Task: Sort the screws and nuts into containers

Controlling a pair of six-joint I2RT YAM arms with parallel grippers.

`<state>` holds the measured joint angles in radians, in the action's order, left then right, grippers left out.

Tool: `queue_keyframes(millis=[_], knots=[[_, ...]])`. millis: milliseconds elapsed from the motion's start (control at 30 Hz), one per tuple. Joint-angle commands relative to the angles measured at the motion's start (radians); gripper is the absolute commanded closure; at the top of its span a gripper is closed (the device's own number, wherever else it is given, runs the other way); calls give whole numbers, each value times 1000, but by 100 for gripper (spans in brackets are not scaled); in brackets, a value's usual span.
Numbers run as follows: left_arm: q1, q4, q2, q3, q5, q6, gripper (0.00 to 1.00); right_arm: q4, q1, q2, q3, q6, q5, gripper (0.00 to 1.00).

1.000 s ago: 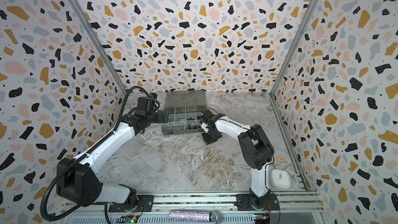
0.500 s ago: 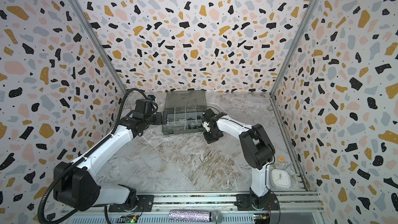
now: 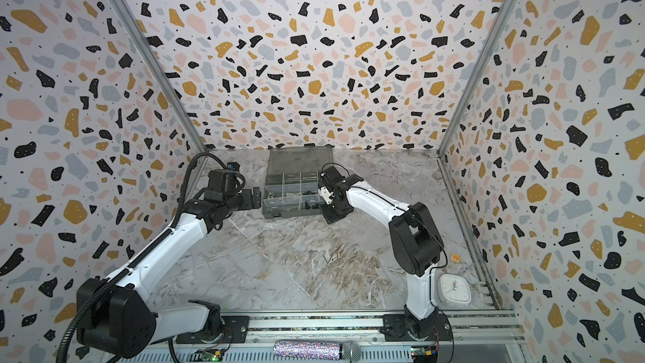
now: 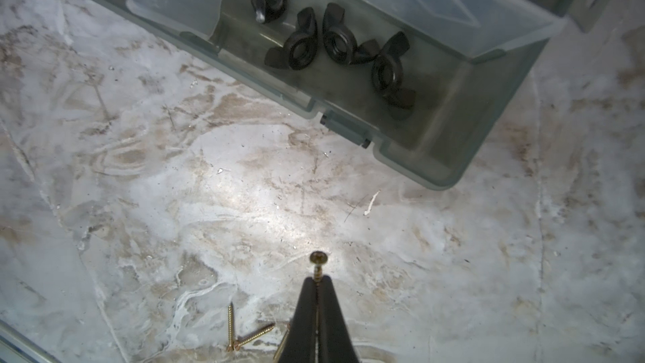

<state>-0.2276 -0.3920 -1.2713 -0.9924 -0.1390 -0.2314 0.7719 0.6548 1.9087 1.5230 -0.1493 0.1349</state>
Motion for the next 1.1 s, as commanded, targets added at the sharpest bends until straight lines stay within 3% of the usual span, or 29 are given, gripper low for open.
queue_keyframes(millis=[0,200,533,867,1067], knots=[[13,33,18,20,4,-17,0,41,10,0,25,-8,-3,100],[18,36,5,37,3,-27,0,35,13,-4,9,-9,-1,100],[19,23,-163,-6,52,-47,13,23,13,-9,-9,-13,16,100],[18,-7,-365,-89,-37,-61,21,29,10,-20,-17,-11,20,100],[18,-1,-450,-160,-54,-80,21,27,-9,-33,-28,-5,23,100]])
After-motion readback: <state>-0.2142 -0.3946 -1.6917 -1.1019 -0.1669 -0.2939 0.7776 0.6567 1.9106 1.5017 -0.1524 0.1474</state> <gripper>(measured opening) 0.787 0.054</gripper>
